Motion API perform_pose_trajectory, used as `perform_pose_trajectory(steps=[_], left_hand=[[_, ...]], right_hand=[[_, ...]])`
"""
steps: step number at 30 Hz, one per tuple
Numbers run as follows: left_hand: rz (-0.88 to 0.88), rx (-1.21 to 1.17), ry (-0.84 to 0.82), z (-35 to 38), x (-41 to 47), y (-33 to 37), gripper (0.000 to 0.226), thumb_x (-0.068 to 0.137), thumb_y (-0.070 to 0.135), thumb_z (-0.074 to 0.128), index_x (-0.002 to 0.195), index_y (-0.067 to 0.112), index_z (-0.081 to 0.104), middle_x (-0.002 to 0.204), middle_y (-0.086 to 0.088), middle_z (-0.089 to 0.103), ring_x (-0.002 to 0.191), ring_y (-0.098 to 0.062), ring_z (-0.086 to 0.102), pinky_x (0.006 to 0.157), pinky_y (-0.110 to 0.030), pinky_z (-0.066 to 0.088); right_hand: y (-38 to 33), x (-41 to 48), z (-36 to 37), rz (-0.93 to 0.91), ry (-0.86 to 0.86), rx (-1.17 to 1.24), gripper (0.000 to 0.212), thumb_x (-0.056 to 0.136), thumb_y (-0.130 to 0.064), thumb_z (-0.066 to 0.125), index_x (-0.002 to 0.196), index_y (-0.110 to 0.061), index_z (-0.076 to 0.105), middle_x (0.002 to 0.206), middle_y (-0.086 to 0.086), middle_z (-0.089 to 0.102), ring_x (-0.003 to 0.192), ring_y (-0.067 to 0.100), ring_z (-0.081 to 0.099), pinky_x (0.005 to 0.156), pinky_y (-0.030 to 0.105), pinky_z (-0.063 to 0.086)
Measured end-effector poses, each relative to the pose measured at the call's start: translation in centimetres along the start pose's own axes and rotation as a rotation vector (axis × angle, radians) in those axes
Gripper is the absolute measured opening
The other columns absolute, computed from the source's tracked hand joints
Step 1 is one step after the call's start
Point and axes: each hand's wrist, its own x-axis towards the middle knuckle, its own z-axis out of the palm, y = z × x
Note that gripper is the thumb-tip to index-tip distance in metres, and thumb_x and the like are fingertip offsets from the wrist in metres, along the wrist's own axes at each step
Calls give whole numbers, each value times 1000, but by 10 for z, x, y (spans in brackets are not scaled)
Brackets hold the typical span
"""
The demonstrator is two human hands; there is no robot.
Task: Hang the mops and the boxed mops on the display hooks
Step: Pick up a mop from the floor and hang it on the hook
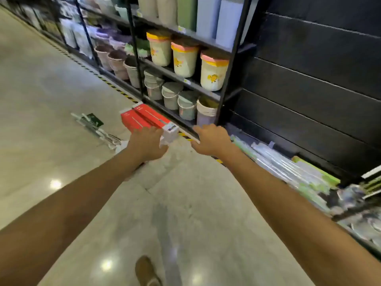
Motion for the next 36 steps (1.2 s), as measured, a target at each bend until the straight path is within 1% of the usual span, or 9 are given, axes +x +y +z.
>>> perform_pose_trajectory(steps=[3, 7, 10, 14, 16, 20, 26, 30, 36], left_hand=[[-91, 14, -32, 11, 17, -64, 58, 92, 53, 44, 138, 18, 42, 139, -7, 49, 124, -30, 48, 100, -43, 36], [-173, 28, -83, 21, 32, -152, 63, 92, 54, 42, 141, 16, 39, 143, -7, 46, 127, -30, 48, 103, -43, 36], [-220, 56, -113, 29, 43, -213, 59, 91, 52, 45, 139, 16, 41, 140, -6, 48, 125, -28, 49, 102, -40, 36], [-292, 38, -162, 38, 66, -278, 62, 92, 53, 44, 142, 17, 37, 144, -6, 45, 128, -28, 46, 103, -40, 35], [-314, 43, -173, 44, 81, -305, 63, 92, 53, 43, 143, 16, 36, 143, -7, 45, 127, -28, 47, 104, -41, 36], [-356, 0, -182, 55, 122, -356, 66, 92, 52, 46, 145, 15, 34, 146, -8, 43, 129, -29, 46, 106, -44, 36], [-409, 16, -223, 80, 217, -435, 65, 93, 53, 44, 145, 14, 34, 146, -9, 43, 129, -28, 46, 105, -43, 35], [-454, -10, -280, 87, 296, -488, 64, 93, 52, 44, 145, 15, 33, 146, -9, 43, 130, -29, 45, 105, -43, 35], [-520, -72, -296, 96, 389, -547, 62, 93, 50, 45, 143, 14, 36, 143, -10, 46, 125, -30, 48, 101, -41, 38]], right_hand=[[-44, 60, 8, -74, -35, 32, 52, 94, -40, 46, 139, -15, 42, 128, 13, 56, 118, 34, 50, 88, 39, 42], [-109, 148, 19, -190, -62, 46, 51, 93, -42, 47, 136, -16, 44, 125, 14, 58, 116, 34, 53, 90, 42, 44], [-152, 204, 25, -241, -69, 59, 47, 92, -41, 47, 133, -17, 46, 120, 12, 60, 113, 33, 55, 87, 39, 43], [-197, 273, 31, -344, -70, 48, 44, 93, -40, 47, 129, -14, 50, 115, 11, 61, 107, 33, 57, 78, 36, 43], [-215, 309, 40, -372, -80, 48, 45, 93, -41, 46, 130, -16, 49, 115, 10, 62, 106, 32, 58, 78, 36, 43], [-241, 385, 56, -436, -110, 26, 51, 94, -43, 42, 137, -16, 42, 113, 11, 62, 105, 32, 59, 75, 37, 42], [-265, 522, 85, -494, -183, 22, 53, 95, -44, 41, 139, -15, 41, 130, 12, 56, 116, 32, 54, 88, 39, 44], [-273, 627, 92, -544, -212, 22, 50, 95, -42, 42, 137, -15, 42, 131, 11, 55, 117, 32, 53, 84, 36, 43], [-286, 753, 100, -602, -273, -18, 53, 97, -41, 39, 143, -15, 36, 132, 14, 51, 120, 33, 49, 88, 36, 39]])
